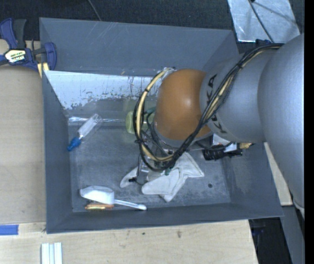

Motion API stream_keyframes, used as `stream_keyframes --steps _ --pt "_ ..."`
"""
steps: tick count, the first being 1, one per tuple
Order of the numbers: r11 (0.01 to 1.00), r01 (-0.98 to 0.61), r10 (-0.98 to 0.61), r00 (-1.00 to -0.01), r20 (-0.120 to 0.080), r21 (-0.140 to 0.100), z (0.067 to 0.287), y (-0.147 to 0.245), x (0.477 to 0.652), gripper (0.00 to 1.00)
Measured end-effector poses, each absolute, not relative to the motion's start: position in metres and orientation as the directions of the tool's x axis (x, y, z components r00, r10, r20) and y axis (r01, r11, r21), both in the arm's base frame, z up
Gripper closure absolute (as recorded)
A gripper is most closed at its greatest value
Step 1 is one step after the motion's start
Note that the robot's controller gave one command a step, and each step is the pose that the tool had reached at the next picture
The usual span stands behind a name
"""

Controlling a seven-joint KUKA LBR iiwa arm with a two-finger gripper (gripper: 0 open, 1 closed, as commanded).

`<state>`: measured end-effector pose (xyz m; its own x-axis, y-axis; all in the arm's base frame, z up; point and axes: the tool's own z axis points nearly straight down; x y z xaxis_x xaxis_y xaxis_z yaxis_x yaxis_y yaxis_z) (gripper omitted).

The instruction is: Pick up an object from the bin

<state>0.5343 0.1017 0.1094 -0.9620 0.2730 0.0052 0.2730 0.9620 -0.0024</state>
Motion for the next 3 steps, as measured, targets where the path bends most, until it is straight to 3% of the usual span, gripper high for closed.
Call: stream_keyframes --steps 1,2,3 --pt "0.960 0.279 0.279 -0.960 0.000 0.000 0.114 0.074 0.539 0.00" --pt "0.933 0.360 0.360 -0.933 0.000 0.000 0.134 0.057 0.586 0.00" --pt "0.923 0.386 0.386 -0.923 -0.002 0.001 0.140 0.055 0.602 0.00"
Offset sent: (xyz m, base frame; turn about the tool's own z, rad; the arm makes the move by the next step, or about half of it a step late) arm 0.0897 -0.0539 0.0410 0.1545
